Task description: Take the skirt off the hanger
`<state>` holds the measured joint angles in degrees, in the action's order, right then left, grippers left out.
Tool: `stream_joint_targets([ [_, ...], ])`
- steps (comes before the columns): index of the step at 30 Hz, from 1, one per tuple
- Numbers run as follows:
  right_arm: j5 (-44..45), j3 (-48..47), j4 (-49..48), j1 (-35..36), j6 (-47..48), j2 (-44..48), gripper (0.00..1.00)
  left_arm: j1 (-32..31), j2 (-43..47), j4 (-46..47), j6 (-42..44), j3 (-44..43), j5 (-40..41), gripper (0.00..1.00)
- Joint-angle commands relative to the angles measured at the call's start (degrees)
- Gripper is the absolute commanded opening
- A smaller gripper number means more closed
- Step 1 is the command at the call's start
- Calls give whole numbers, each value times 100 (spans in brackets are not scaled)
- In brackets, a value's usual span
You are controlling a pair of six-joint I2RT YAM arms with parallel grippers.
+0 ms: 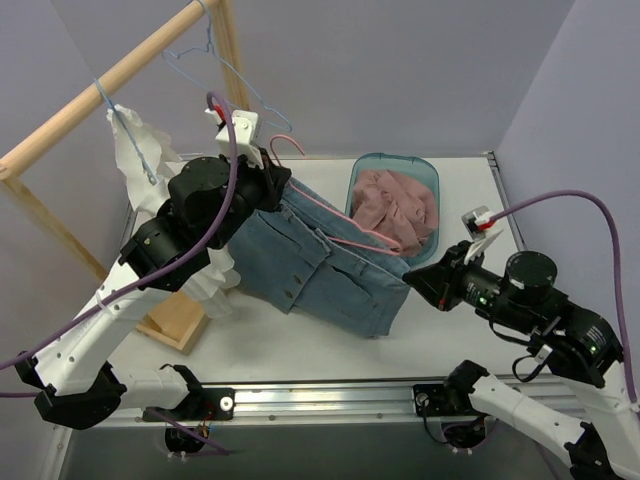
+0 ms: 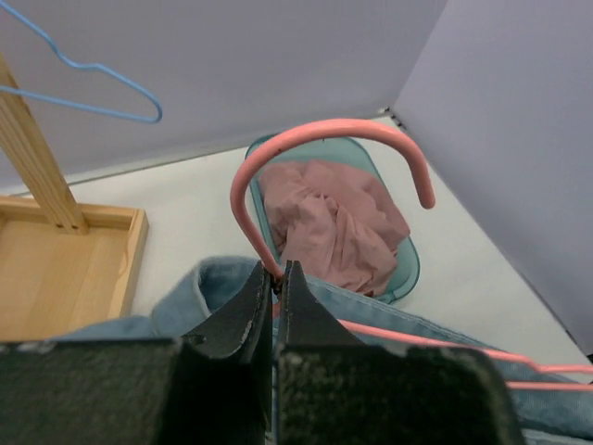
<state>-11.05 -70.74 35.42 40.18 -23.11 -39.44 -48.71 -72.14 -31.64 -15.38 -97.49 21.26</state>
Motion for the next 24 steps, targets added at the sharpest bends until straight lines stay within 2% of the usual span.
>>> stream_joint_targets([
  [1,296,121,510,-28,-246,349,0,81,183,844,580,-305,740,2],
  [6,314,419,274,-142,-351,455,0,72,349,677,255,-341,248,2],
  [9,42,919,-707,-160,-500,359,0,185,664,930,-359,-35,-172,2],
  [10,-37,1087,-1008,-160,-553,332,0,325,770,1158,-639,115,-566,2],
  [11,-99,1219,-1280,-160,-606,280,0,457,876,1752,-1216,247,-1501,2],
  [12,-160,1334,-1770,-151,-685,96,0,537,981,2036,-1474,344,-1867,2],
  [16,-91,1590,-2705,-143,-651,-607,0,555,947,3002,-2486,161,-3116,2],
  [20,-126,1011,-3260,-160,-335,-1800,0,564,842,3725,-3260,55,-3944,2],
  [22,-3,555,-3278,-195,-64,-2180,0,555,842,3762,-3349,-15,-4121,2],
  [24,67,-358,-3052,-335,157,-2629,0,555,921,3578,-3192,-94,-4095,2],
])
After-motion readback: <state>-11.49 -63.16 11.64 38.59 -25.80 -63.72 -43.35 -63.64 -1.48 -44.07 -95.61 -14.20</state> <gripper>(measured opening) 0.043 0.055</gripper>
